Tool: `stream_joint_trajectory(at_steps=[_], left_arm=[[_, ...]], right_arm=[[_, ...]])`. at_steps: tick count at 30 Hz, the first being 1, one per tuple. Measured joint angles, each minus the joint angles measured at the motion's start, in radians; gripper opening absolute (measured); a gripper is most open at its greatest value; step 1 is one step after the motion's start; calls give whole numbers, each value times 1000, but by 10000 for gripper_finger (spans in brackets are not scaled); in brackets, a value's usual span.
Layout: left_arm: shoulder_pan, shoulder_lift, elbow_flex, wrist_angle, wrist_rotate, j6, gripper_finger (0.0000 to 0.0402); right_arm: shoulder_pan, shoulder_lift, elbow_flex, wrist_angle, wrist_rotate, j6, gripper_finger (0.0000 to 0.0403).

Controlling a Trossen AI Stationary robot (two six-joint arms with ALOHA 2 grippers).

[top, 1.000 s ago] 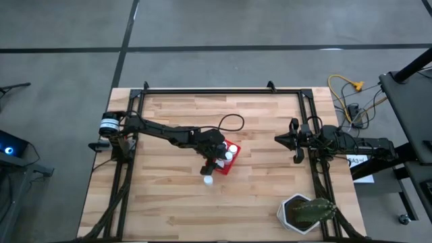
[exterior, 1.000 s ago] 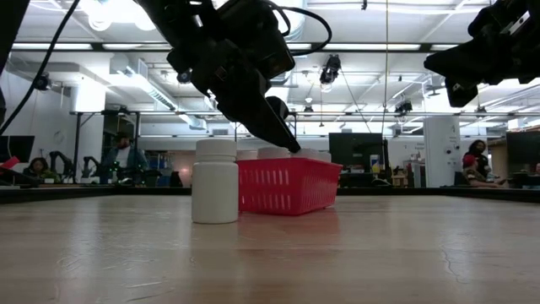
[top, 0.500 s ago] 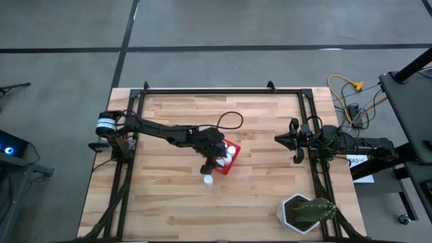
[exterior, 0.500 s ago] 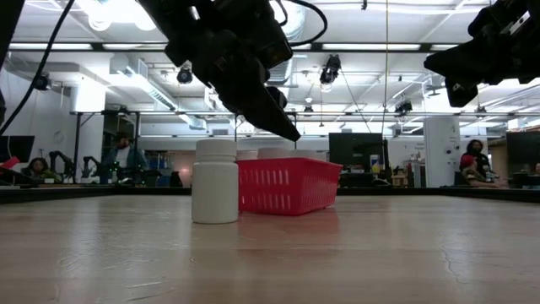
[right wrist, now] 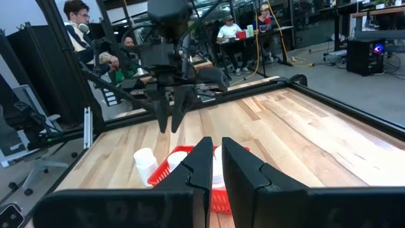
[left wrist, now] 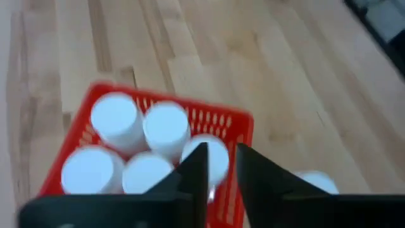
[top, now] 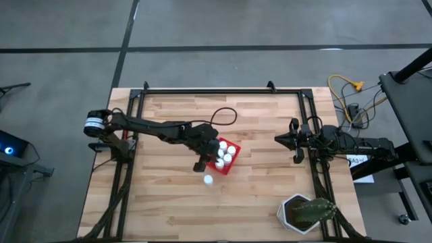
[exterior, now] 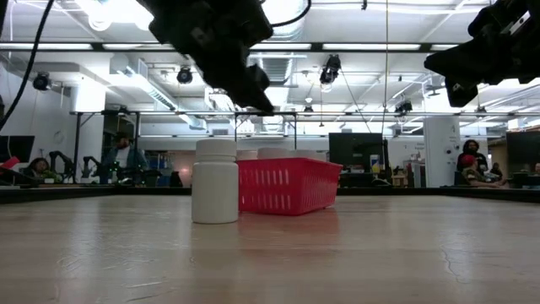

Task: Pick and place pill bottles into a basket
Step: Put the top white pill bottle into the red basket

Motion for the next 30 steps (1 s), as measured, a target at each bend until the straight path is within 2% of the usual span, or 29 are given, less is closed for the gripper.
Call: stream_joint_trajectory(at_steps=[4, 6, 30], left_arm=[[0, -6, -18, -23, -22, 24, 14], [0, 5, -19, -19, -26, 25, 4], [0, 85, -32, -64, -44, 52, 8]], right_arm=[[0, 0, 0, 0, 0, -24, 27], [0, 0, 0, 1, 1, -28, 27], [0, 0, 0, 2, 1, -24, 27]])
